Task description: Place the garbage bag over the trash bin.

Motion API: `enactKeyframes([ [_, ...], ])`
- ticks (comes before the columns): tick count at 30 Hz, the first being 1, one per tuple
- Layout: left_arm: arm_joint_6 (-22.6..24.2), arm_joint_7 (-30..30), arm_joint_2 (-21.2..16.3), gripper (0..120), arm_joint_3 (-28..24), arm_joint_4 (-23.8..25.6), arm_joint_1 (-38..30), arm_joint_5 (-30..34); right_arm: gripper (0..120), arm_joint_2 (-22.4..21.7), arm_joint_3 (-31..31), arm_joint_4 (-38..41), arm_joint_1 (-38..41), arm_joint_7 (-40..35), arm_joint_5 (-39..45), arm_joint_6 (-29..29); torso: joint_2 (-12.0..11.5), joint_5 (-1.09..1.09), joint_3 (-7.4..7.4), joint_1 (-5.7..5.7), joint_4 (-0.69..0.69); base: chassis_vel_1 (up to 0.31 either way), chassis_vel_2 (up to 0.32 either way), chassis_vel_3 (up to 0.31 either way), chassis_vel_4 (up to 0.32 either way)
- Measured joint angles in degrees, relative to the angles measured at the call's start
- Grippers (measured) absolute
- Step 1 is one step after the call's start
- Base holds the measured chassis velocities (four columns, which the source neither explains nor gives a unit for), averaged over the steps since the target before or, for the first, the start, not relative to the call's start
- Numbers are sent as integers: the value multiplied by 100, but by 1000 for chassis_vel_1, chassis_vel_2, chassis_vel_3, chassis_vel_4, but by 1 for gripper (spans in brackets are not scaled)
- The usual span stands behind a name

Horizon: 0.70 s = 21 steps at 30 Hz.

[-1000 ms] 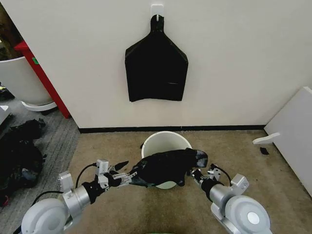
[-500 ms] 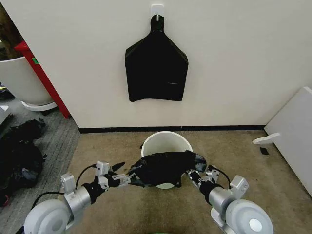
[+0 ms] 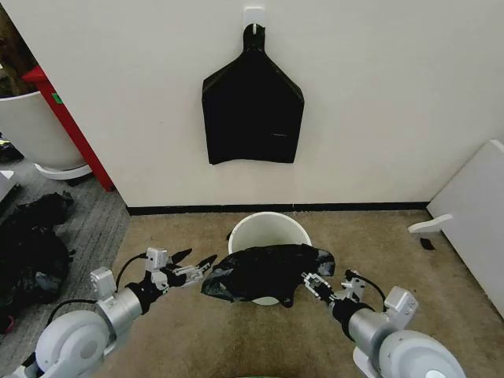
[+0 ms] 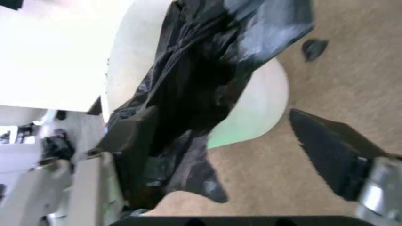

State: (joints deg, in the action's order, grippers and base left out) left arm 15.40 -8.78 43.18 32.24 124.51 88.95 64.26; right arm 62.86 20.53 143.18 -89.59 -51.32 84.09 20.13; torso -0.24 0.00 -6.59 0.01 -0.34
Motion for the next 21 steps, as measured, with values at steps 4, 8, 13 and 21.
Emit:
enactKeyframes([
  [4,0,202,71,100,75,215,93,168,95,-178,208,21,-85,212,-510,208,0,1,0,0,-1,0,0,0,0],
  [8,55,486,149,100,190,459,173,250,100,-430,456,21,88,1084,-1167,410,0,2,0,0,-1,0,0,0,0],
  [13,254,1104,350,100,403,929,338,303,100,-1157,879,-151,792,2689,-1751,721,0,1,0,0,-1,0,0,0,0],
  [21,638,1615,673,100,564,1462,486,-479,100,-2107,509,-1916,2845,5028,-1695,1437,0,2,-1,0,2,0,0,0,0],
])
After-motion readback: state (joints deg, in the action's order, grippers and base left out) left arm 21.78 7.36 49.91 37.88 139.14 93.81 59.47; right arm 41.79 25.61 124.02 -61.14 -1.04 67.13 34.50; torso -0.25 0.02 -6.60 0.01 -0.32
